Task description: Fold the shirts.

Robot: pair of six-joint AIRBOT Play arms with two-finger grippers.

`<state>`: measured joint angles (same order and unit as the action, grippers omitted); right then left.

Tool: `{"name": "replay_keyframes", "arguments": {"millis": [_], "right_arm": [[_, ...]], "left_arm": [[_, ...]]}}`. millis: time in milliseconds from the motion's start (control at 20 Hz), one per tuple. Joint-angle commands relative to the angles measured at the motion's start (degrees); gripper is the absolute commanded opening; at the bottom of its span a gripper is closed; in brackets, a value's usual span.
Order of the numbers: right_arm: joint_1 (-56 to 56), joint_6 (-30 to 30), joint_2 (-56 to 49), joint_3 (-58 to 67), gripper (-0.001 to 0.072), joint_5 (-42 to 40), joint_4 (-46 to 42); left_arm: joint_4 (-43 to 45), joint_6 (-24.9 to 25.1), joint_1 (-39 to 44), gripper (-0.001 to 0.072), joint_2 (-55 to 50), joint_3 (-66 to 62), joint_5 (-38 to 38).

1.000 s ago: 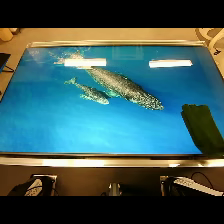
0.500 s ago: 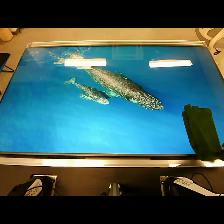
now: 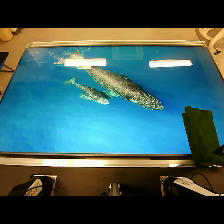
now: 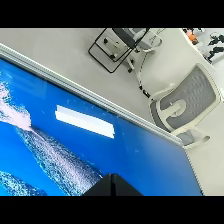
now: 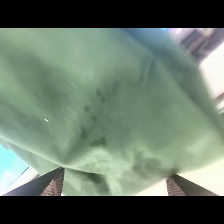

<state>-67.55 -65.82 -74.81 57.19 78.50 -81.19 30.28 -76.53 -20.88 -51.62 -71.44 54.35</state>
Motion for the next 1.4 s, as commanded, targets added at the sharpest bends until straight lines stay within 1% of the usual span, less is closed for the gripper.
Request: {"name": "replay_keyframes", "arguments": {"millis": [0, 50, 100, 150, 200, 250, 300, 350, 400, 450, 500, 550, 600, 650, 700, 750, 800, 900, 1050, 1350], "right_arm": [[0.0, 3.0, 0.0, 11.7, 0.0702, 0.8, -3.8], [0.0, 3.4, 0.0, 17.0, 0.0699, -0.7, -2.7], [0.3, 3.8, 0.0, 22.4, 0.0691, -3.4, 0.7], [1.7, 5.7, 0.0, 27.8, 0.0679, -7.0, 4.3], [5.0, 8.7, 0.0, 32.5, 0.0669, -9.9, 6.7], [9.7, 11.0, 0.0, 35.9, 0.0663, -10.9, 6.9], [15.8, 12.4, 0.0, 37.9, 0.0648, -10.7, 6.0], [23.5, 12.4, 0.0, 38.3, 0.0639, -9.6, 3.9], [31.9, 10.4, -0.4, 38.0, 0.0639, -7.0, 0.5], [39.9, 7.9, -1.4, 37.6, 0.0646, -4.0, -4.3], [47.5, 5.4, -3.2, 37.4, 0.0701, -0.1, -9.3], [52.6, 5.2, -5.3, 37.4, 0.0703, 3.8, -10.1], [56.3, 5.6, -7.7, 37.4, 0.0703, 8.0, -7.9], [58.5, 5.9, -9.8, 37.4, 0.0703, 11.8, -4.5], [60.0, 5.9, -11.5, 37.4, 0.0705, 15.3, -1.2], [60.8, 5.5, -12.5, 37.4, 0.0705, 16.3, -0.2], [61.4, 4.5, -12.8, 37.4, 0.0705, 16.1, -0.3], [61.2, 2.8, -12.8, 37.4, 0.0704, 15.6, -0.5], [61.2, 2.6, -12.8, 37.5, 0.0683, 15.9, -0.4], [61.2, 2.6, -12.8, 37.4, 0.0684, 15.9, -0.5]], "left_arm": [[0.0, 0.0, 0.0, 0.0018, 0.0, 0.0, -0.9], [0.0, 0.0, 0.0, 0.0018, 0.0, 0.0, -0.9], [0.1, 0.1, 0.1, 0.0018, 0.0, 0.0, -1.3], [1.5, 0.1, 1.1, 0.0016, -0.1, -0.1, -2.5], [7.1, 0.0, 3.6, 0.0013, -0.2, -0.7, -4.2], [18.7, -2.1, 7.9, 0.0011, -1.2, -2.5, -5.0], [34.2, -10.1, 13.4, 0.0011, -3.3, -5.0, -4.0], [49.1, -17.9, 18.9, 0.0012, -6.1, -7.5, -1.2], [63.3, -23.3, 24.6, 0.0014, -9.9, -9.8, 4.2], [72.4, -25.5, 28.8, 0.0017, -13.5, -11.2, 9.9], [76.9, -25.4, 32.1, 0.0054, -16.9, -11.5, 15.5], [76.8, -24.8, 33.9, 0.0279, -19.8, -11.5, 21.1], [75.1, -24.9, 35.0, 0.0613, -22.8, -11.4, 27.8], [73.2, -24.8, 35.5, 0.0691, -24.4, -10.3, 31.3], [70.8, -23.7, 35.9, 0.0688, -24.1, -8.1, 30.1], [68.9, -23.1, 36.0, 0.0688, -22.9, -6.4, 26.8], [66.7, -23.0, 36.0, 0.0686, -21.8, -5.7, 23.0], [66.3, -23.1, 35.7, 0.0686, -21.4, -6.8, 19.2], [66.3, -23.1, 35.6, 0.0687, -21.4, -7.6, 17.6], [66.3, -23.1, 35.6, 0.0687, -21.6, -7.6, 17.6]]}}
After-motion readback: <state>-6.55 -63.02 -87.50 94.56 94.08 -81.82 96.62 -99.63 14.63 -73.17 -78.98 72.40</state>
